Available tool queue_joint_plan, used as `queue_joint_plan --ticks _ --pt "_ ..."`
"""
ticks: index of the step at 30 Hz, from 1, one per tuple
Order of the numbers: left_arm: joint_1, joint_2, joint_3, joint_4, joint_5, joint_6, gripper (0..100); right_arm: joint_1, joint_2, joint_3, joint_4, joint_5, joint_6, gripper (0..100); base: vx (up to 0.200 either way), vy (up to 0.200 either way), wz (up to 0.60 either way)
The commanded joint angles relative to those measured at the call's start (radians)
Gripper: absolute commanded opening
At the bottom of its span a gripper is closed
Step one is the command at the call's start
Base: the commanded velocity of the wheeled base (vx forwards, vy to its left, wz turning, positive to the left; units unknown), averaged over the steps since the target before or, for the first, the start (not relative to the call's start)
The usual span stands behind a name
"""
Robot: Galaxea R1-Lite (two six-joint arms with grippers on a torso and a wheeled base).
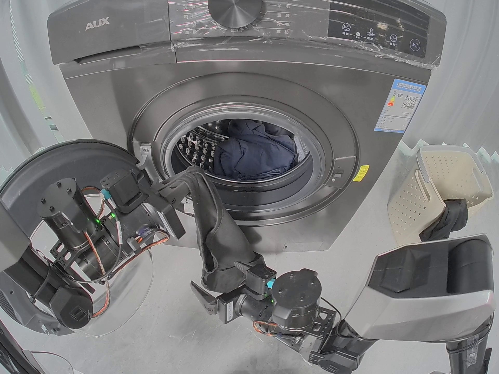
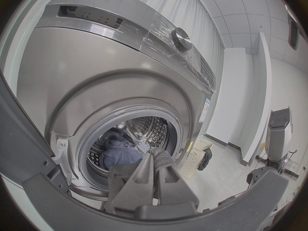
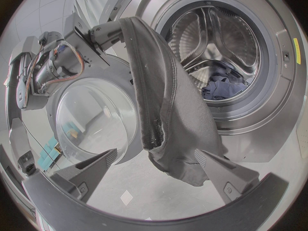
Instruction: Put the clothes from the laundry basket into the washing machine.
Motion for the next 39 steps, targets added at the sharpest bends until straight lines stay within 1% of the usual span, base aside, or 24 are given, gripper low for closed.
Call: queue_joint_plan --ticks 1,3,4,6,7,15,19,24,25,26,27,28,29,30,31,32,35,39 --pt "-0.002 -0.001 -0.001 -0.001 -0.001 0.000 0 -0.014 0.061 -0.059 -0.001 -0.002 0.000 100 0.000 0.000 0.00" --pt "-0.002 -0.003 -0.001 -0.001 -0.001 0.000 0 -0.018 0.065 -0.076 0.000 -0.002 -0.002 100 0.000 0.000 0.00" --pt "-0.003 -0.006 0.000 -0.001 0.001 0.000 0 -0.036 0.081 -0.108 0.005 -0.002 -0.002 100 0.000 0.000 0.00" --pt "-0.003 -0.007 0.000 -0.001 0.001 0.000 0 -0.045 0.087 -0.120 0.007 -0.002 -0.003 100 0.000 0.000 0.00" --pt "-0.003 -0.009 0.002 -0.001 0.001 -0.002 0 -0.062 0.105 -0.146 0.002 -0.002 -0.009 0 0.000 0.000 0.00" --pt "0.003 -0.001 0.003 -0.001 0.002 -0.002 0 -0.067 0.094 -0.152 -0.004 -0.004 -0.012 0 0.000 0.000 0.00" --pt "0.011 0.003 0.009 -0.001 0.002 -0.002 0 -0.068 0.035 -0.108 -0.019 -0.005 -0.014 0 0.000 0.000 0.00" --pt "0.037 0.005 0.016 0.001 0.002 -0.002 0 -0.070 -0.179 0.075 -0.003 -0.001 -0.020 0 0.000 0.000 0.00" --pt "0.037 0.005 0.016 0.001 0.002 -0.002 0 -0.070 -0.189 0.085 -0.003 0.001 -0.022 0 0.000 0.000 0.00" --pt "0.038 0.003 0.019 0.001 0.002 -0.002 0 -0.079 -0.252 0.144 -0.001 0.006 -0.031 0 0.000 0.000 0.00" --pt "0.040 0.002 0.020 0.001 0.002 -0.002 0 -0.090 -0.286 0.180 -0.001 0.009 -0.034 0 0.000 0.000 0.00" --pt "0.040 0.000 0.022 0.001 0.002 -0.002 0 -0.105 -0.314 0.206 -0.003 0.010 -0.035 0 0.000 0.000 0.00" --pt "0.040 0.000 0.022 0.001 0.002 -0.002 0 -0.105 -0.314 0.206 -0.003 0.010 -0.035 0 0.000 0.000 0.00" --pt "0.046 -0.007 0.031 0.001 0.001 -0.002 0 -0.137 -0.372 0.259 0.000 0.016 -0.038 0 0.000 0.000 0.00" --pt "0.046 -0.007 0.031 0.001 0.001 -0.002 0 -0.140 -0.377 0.263 0.000 0.018 -0.038 0 0.000 0.000 0.00" --pt "0.052 -0.012 0.042 -0.001 -0.001 -0.003 0 -0.177 -0.424 0.308 -0.006 0.035 -0.051 0 0.000 0.000 0.00" --pt "0.052 -0.038 0.063 0.001 -0.008 -0.003 0 -0.206 -0.489 0.351 -0.019 0.059 -0.055 0 0.000 0.000 0.00" --pt "0.040 -0.089 0.094 0.001 -0.011 0.001 0 -0.200 -0.558 0.394 -0.032 0.062 -0.051 0 0.000 0.000 0.00"
